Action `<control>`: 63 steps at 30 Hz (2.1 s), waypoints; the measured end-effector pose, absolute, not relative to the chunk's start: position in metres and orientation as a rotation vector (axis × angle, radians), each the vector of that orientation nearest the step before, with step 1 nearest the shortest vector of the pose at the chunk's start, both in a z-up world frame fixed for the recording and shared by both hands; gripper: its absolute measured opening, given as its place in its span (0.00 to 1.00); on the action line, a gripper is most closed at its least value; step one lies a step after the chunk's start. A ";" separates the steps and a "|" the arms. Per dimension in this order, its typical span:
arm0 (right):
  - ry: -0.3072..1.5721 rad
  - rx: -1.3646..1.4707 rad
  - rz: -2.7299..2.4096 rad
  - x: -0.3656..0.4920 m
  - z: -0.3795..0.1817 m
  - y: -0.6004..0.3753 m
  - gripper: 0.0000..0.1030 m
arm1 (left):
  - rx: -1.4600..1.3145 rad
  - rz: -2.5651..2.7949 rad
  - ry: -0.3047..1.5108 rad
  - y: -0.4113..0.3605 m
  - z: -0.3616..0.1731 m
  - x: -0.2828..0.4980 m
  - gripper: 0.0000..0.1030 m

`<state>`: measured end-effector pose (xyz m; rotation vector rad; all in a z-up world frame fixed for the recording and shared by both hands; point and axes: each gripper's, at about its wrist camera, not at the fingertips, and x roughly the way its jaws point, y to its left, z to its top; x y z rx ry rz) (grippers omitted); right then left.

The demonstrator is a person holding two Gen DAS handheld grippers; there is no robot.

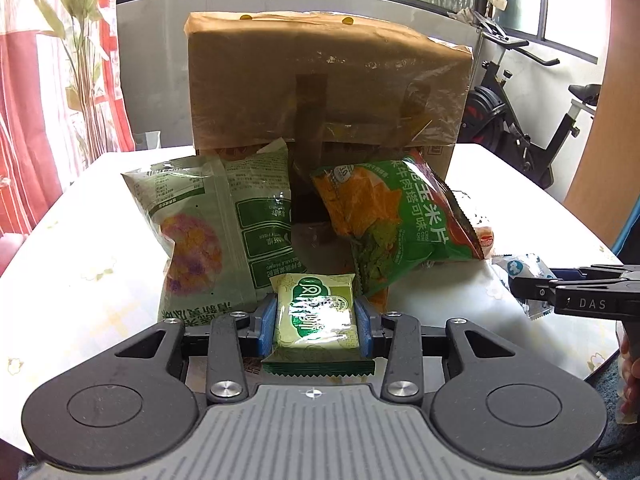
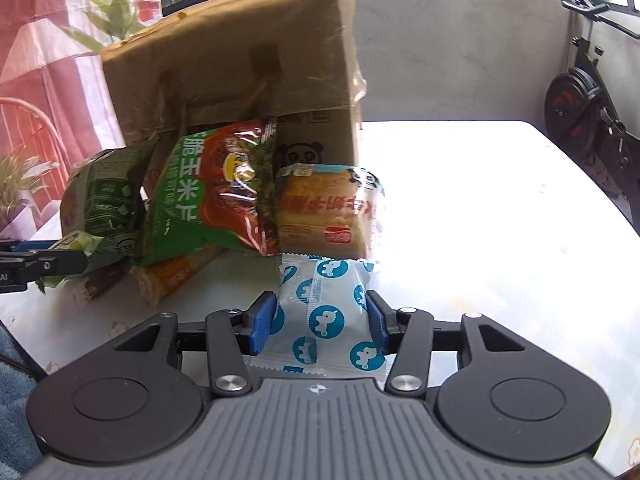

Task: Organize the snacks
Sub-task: 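Grasp the small green packet with the left gripper while the right gripper grasps the blue-and-white packet, then lift both held packets and carry them over the box, then open both grippers to drop the packets into the box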

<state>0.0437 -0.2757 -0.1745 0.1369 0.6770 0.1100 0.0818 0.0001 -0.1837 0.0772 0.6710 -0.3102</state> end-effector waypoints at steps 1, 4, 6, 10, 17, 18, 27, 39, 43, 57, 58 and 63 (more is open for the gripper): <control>0.677 0.166 0.097 0.044 -0.176 -0.281 0.49 | 0.079 -0.307 0.667 0.001 -0.183 0.082 0.41; 0.654 0.220 0.072 0.043 -0.173 -0.292 0.49 | 0.086 -0.299 0.640 0.002 -0.178 0.082 0.41; 0.621 0.216 0.061 0.041 -0.166 -0.295 0.49 | 0.101 -0.295 0.606 0.003 -0.171 0.082 0.41; 0.533 0.186 0.060 0.039 -0.146 -0.298 0.49 | 0.129 -0.298 0.509 0.001 -0.150 0.083 0.41; 0.395 0.137 0.091 0.052 -0.105 -0.301 0.49 | 0.131 -0.289 0.388 0.002 -0.105 0.104 0.41; 0.374 0.133 0.099 0.055 -0.098 -0.301 0.49 | 0.130 -0.284 0.372 0.002 -0.099 0.109 0.41; 0.229 0.113 0.201 0.111 -0.041 -0.291 0.49 | 0.128 -0.249 0.264 -0.001 -0.045 0.166 0.41; 0.297 0.002 0.292 0.227 -0.018 -0.238 0.49 | 0.127 -0.156 0.355 -0.030 -0.026 0.277 0.41; 0.384 0.029 0.291 0.252 -0.031 -0.234 0.49 | 0.146 -0.148 0.390 -0.034 -0.037 0.294 0.41; 0.490 0.052 0.285 0.270 -0.044 -0.228 0.50 | 0.163 -0.203 0.458 -0.044 -0.063 0.303 0.44; 0.493 0.052 0.286 0.269 -0.045 -0.228 0.50 | 0.159 -0.209 0.463 -0.044 -0.063 0.303 0.50; 0.480 0.035 0.286 0.263 -0.041 -0.226 0.69 | 0.134 -0.200 0.459 -0.034 -0.057 0.293 0.69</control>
